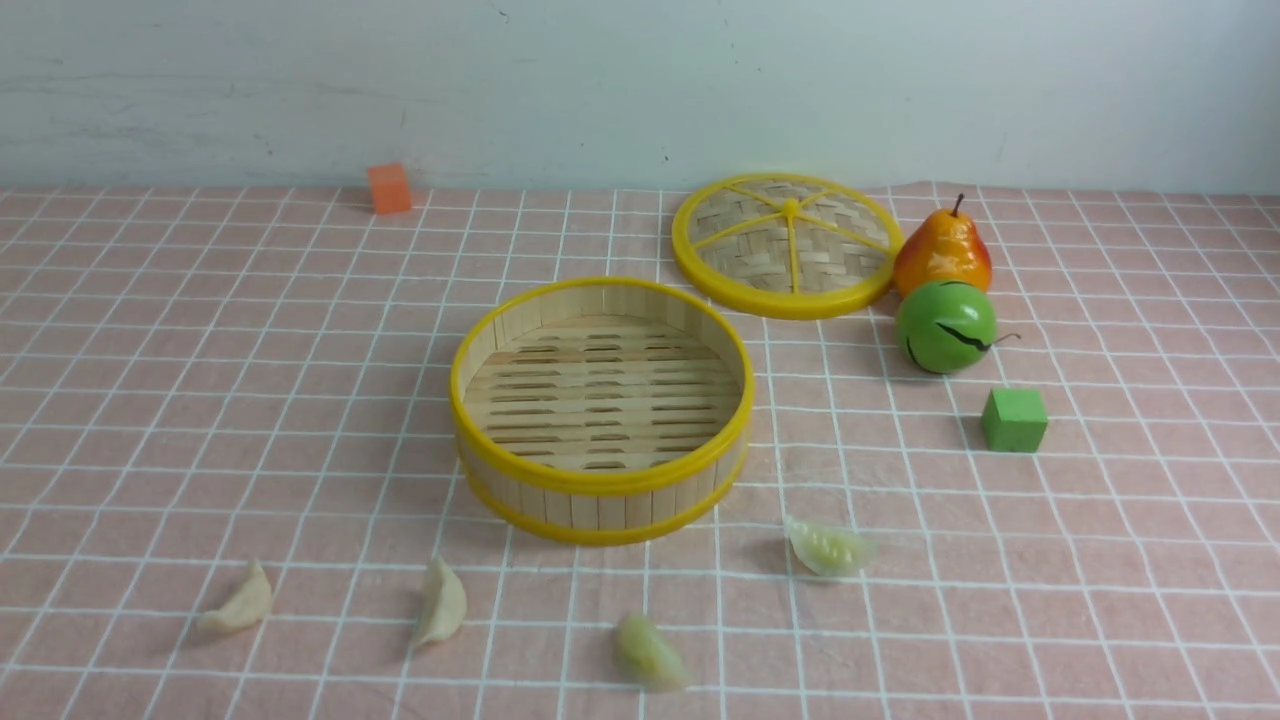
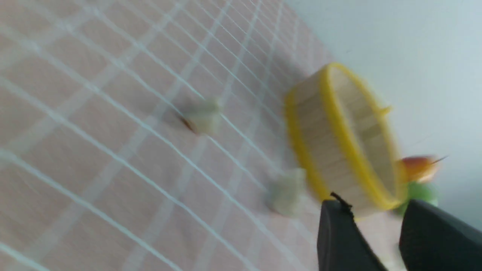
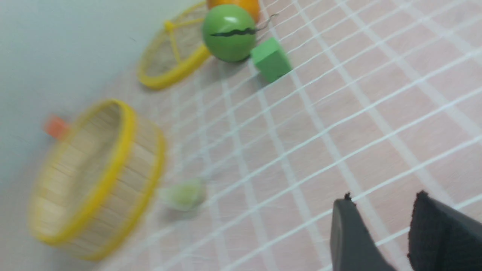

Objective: Put the dumplings into the steamer on the table with the pink tablecloth.
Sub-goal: 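Reach for and grasp a dumpling on the table with the left gripper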

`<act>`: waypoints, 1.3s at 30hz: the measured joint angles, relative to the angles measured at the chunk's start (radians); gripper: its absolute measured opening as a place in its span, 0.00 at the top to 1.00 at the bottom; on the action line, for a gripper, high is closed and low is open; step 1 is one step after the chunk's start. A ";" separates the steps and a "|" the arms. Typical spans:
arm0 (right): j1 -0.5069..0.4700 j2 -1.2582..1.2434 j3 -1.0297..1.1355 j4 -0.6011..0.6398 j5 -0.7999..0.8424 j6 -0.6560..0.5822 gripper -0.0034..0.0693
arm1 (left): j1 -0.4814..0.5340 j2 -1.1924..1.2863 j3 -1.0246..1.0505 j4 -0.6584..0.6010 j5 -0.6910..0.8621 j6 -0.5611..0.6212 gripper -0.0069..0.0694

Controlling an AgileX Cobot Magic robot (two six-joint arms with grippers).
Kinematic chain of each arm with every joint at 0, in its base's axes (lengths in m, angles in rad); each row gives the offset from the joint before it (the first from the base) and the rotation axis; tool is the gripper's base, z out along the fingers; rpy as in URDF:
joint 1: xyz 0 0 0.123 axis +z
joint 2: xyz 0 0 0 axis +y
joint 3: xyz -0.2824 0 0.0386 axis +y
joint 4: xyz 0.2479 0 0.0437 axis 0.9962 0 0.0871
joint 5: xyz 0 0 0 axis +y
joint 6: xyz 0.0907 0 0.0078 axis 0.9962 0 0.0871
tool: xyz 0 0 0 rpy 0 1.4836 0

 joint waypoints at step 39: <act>0.322 0.883 -0.803 -0.110 0.650 -0.699 0.97 | -0.201 1.266 -1.030 0.550 0.828 0.287 0.73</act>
